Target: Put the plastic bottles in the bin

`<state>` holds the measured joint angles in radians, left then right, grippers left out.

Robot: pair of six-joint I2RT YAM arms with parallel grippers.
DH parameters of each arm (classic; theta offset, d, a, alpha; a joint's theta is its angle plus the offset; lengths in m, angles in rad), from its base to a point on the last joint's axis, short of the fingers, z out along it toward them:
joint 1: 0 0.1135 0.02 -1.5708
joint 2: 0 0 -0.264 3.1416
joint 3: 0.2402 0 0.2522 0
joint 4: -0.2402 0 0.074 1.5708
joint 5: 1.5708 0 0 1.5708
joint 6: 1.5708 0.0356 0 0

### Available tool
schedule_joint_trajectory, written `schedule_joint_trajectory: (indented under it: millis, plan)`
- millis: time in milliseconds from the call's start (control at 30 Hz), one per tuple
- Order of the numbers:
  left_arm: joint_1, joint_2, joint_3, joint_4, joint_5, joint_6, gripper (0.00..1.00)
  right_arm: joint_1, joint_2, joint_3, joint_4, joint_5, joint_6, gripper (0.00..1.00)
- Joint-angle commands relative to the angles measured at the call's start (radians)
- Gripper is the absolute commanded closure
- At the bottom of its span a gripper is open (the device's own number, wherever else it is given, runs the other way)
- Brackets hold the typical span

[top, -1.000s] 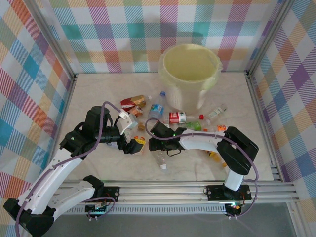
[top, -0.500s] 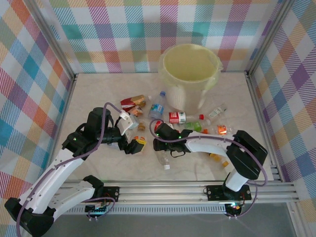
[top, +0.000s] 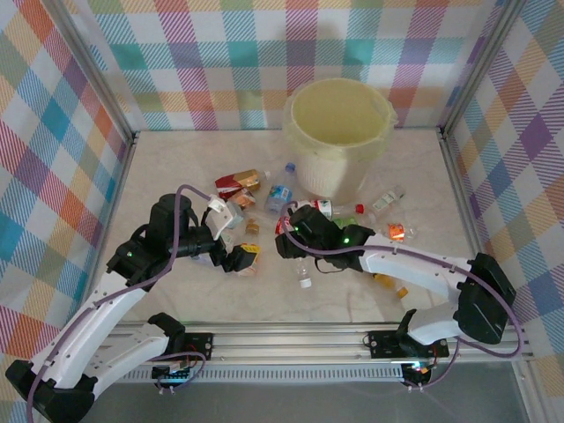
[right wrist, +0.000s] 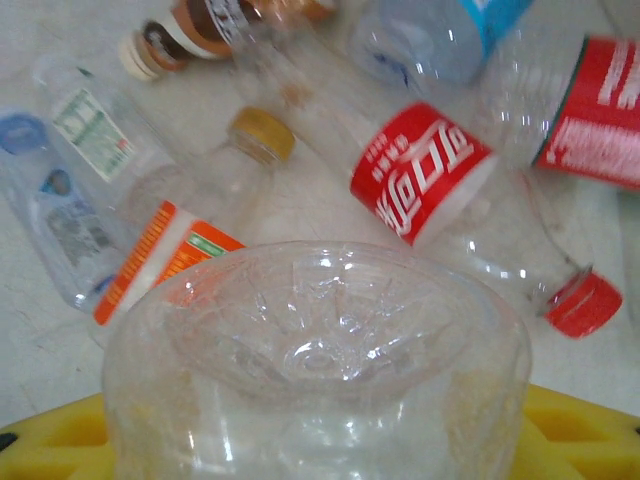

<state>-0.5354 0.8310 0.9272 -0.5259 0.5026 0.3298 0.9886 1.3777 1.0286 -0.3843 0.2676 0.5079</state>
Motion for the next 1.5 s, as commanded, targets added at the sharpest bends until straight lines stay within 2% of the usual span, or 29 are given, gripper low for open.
schedule_joint_trajectory:
  millis: [0, 167, 333, 467, 567, 667, 933, 1033, 1167, 1333, 1467]
  plan:
    - [-0.005, 0.006, 0.013, 0.047, -0.017, -0.011, 0.0, -0.007, 0.002, 0.131, -0.041, -0.004, -0.113, 0.37]
    - [0.009, 0.066, 0.085, 0.06, -0.015, -0.066, 0.0, -0.023, 0.032, 0.32, -0.114, -0.023, -0.166, 0.37]
    - [0.012, 0.109, 0.142, 0.11, -0.018, -0.12, 0.0, -0.052, 0.043, 0.397, -0.082, -0.044, -0.24, 0.37]
    - [0.012, 0.135, 0.2, 0.122, -0.013, -0.18, 0.0, -0.108, 0.043, 0.501, -0.11, -0.064, -0.241, 0.37]
    - [0.012, 0.147, 0.211, 0.165, -0.075, -0.225, 0.0, -0.161, 0.046, 0.552, -0.109, -0.085, -0.245, 0.37]
    - [0.012, 0.176, 0.235, 0.204, -0.06, -0.24, 0.0, -0.226, 0.054, 0.598, -0.094, -0.144, -0.239, 0.37]
    - [0.012, 0.27, 0.324, 0.208, -0.054, -0.235, 0.0, -0.358, 0.14, 0.761, -0.074, -0.185, -0.243, 0.36]
    - [0.012, 0.268, 0.295, 0.239, -0.085, -0.255, 0.0, -0.393, 0.181, 0.819, -0.055, -0.177, -0.232, 0.35]
    - [0.012, 0.226, 0.201, 0.369, -0.098, -0.275, 0.0, -0.435, 0.237, 0.883, -0.023, -0.173, -0.208, 0.37]
    - [0.012, 0.22, 0.163, 0.375, -0.092, -0.29, 0.0, -0.459, 0.322, 0.996, -0.033, -0.142, -0.21, 0.39]
    - [0.012, 0.194, 0.1, 0.448, -0.098, -0.33, 0.0, -0.474, 0.384, 1.078, -0.048, -0.089, -0.231, 0.39]
